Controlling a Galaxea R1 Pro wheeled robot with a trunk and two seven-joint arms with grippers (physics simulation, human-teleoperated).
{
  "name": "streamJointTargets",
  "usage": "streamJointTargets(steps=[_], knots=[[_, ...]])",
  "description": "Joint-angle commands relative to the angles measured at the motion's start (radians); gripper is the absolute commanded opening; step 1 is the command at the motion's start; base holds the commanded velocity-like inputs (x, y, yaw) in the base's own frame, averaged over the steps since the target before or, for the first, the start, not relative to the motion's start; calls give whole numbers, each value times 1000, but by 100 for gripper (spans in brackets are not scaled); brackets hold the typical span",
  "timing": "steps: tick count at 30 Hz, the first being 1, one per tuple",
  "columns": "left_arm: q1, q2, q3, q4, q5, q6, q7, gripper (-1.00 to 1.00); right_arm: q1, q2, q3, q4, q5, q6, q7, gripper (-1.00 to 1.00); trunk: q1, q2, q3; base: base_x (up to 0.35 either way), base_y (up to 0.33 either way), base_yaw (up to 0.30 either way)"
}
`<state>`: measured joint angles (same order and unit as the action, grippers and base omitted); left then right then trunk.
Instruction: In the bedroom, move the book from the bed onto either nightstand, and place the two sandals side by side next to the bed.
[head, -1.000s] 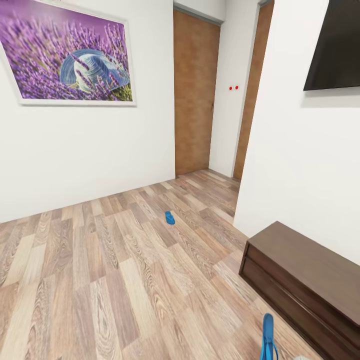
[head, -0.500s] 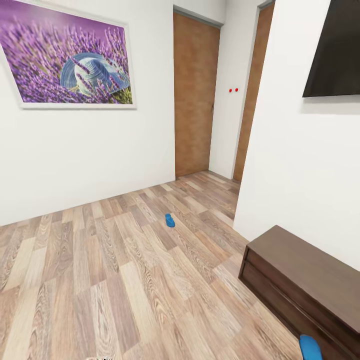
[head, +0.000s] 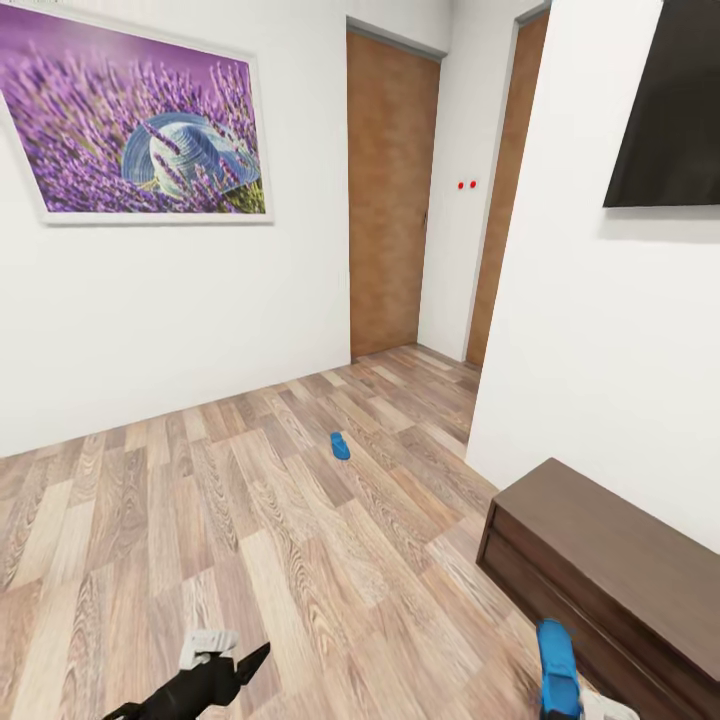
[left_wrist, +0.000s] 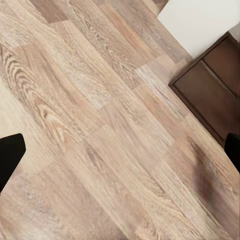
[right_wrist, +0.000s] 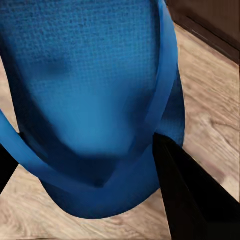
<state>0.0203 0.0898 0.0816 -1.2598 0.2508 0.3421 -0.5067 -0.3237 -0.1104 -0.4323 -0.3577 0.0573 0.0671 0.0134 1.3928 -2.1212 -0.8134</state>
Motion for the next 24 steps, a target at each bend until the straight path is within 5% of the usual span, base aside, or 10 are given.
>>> streamJointTargets(steps=[1,6,12,24], knots=[[0,0,1,-7,9,10,-2,100,-1,29,-1,-20,10,9,0,-100,-4,7,2,0,0,0],[-2,1,2,-35,9,11,-1,100,-3,96,34,-62,10,29,1,-100,-23,42,18,0,0,0],[-2,-1,4,-26,11,7,-1,100,-2,104,128,-67,9,23,2,-100,-46,84,37,0,0,0],[-2,-1,3,69,8,0,-1,100,-2,104,144,-55,4,19,2,-100,-92,168,74,0,0,0]])
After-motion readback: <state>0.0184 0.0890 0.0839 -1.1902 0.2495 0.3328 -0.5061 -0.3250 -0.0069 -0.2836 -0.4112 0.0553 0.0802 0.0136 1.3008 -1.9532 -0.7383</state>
